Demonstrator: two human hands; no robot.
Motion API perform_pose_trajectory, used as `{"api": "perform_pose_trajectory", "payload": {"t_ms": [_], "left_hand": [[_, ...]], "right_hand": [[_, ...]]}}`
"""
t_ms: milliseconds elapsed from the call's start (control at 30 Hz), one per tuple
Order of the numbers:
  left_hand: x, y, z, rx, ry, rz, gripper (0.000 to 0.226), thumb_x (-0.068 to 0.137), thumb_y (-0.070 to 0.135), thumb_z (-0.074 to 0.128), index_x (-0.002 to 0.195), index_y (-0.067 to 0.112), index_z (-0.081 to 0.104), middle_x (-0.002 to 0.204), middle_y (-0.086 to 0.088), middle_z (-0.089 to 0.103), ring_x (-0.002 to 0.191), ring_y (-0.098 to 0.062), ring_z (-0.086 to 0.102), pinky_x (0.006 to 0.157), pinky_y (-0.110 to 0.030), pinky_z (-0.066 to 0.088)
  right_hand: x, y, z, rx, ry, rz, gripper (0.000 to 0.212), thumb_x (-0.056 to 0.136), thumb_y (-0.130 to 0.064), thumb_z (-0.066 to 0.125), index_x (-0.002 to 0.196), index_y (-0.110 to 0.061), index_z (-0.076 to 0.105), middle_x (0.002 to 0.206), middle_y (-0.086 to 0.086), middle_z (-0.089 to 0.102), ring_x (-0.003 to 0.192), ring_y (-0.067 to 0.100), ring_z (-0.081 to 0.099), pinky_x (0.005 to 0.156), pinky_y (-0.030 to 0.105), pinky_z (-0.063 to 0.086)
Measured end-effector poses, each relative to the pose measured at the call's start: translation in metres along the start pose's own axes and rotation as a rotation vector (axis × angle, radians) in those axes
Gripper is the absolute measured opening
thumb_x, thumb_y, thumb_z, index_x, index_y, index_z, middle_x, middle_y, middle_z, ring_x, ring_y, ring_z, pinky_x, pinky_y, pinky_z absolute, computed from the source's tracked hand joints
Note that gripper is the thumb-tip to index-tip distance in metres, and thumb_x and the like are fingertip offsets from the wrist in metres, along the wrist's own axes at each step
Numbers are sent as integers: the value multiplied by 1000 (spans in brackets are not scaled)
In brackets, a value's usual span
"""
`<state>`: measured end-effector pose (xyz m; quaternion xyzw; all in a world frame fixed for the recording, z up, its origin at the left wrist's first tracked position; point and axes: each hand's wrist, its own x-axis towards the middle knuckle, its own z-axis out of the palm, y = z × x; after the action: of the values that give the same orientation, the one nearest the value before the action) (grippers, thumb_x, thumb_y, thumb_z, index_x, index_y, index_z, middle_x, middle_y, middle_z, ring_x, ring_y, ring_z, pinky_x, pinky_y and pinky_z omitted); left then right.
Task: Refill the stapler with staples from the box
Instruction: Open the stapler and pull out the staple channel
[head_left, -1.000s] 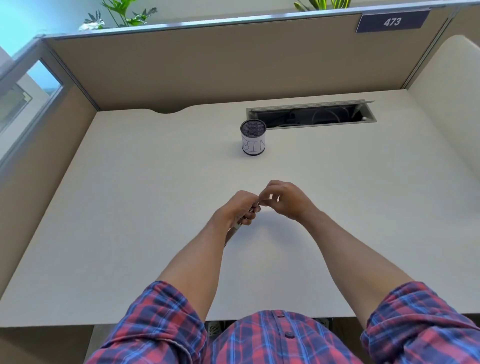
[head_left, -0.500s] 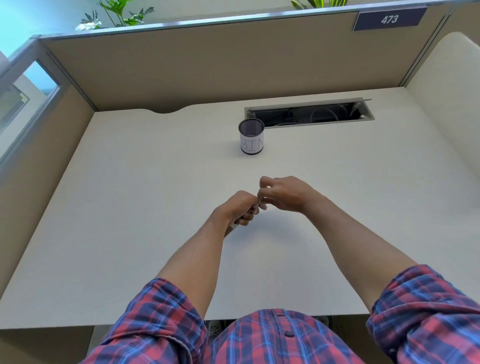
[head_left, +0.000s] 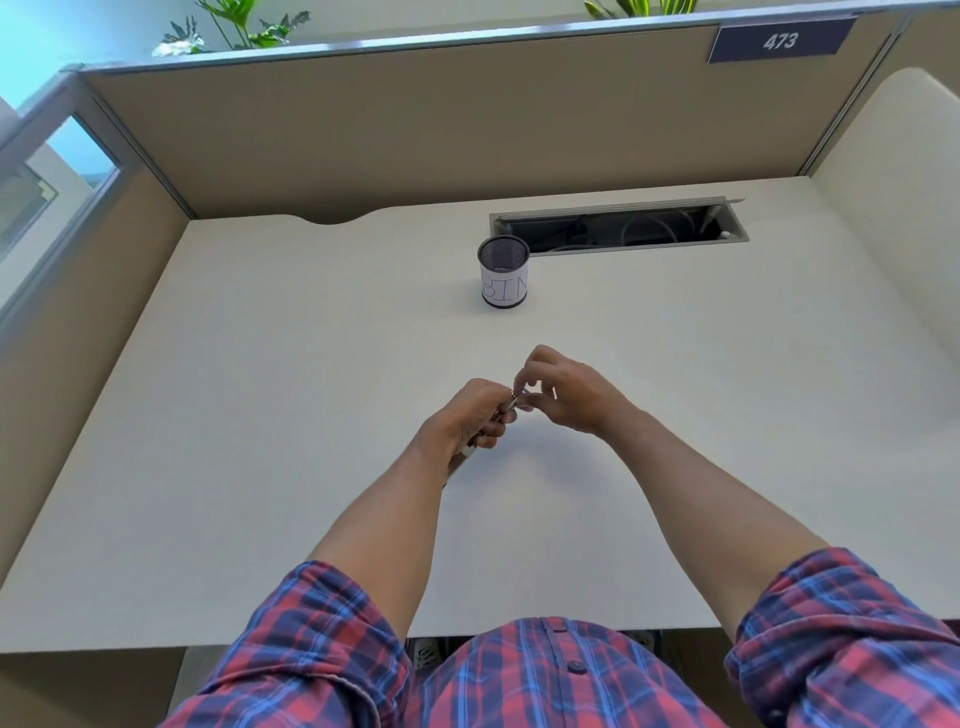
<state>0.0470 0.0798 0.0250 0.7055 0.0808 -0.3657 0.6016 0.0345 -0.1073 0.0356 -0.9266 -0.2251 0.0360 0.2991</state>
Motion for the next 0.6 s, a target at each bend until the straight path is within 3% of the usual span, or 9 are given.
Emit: {"api": "perform_pose_trajectory", "payload": {"t_ms": [167, 300, 400, 600], "left_hand": [[3, 3, -1, 34, 26, 9, 42, 75, 18, 54, 103, -8, 72, 63, -2, 47, 47, -13, 29, 47, -23, 20], [0, 2, 6, 32, 57, 47, 11, 85, 7, 43, 88, 8, 54, 68, -6, 45, 45, -12, 30, 47, -22, 21], [1, 2, 8, 23, 69, 59, 8, 89, 6, 42, 86, 12, 47, 68, -6, 44, 45, -13, 28, 48, -22, 20], [4, 1, 4, 17, 55, 49, 12, 83, 6, 41, 83, 9, 51, 67, -5, 45, 45, -13, 28, 47, -22, 20]], "right_hand": [[-2, 3, 5, 125, 104, 87, 9, 86, -15, 82, 90, -16, 74, 97, -2, 64, 68, 25, 63, 71, 47, 56], [-5, 3, 11, 217, 145, 129, 15, 83, -12, 82, 88, -22, 71, 91, -9, 67, 66, 22, 63, 69, 45, 56], [-8, 1, 17, 268, 192, 142, 22, 84, -11, 80, 93, -26, 66, 88, -13, 68, 62, 22, 61, 65, 44, 56], [-6, 0, 16, 163, 162, 114, 41, 85, -12, 78, 116, -32, 61, 94, -21, 65, 63, 11, 58, 69, 33, 53]]}}
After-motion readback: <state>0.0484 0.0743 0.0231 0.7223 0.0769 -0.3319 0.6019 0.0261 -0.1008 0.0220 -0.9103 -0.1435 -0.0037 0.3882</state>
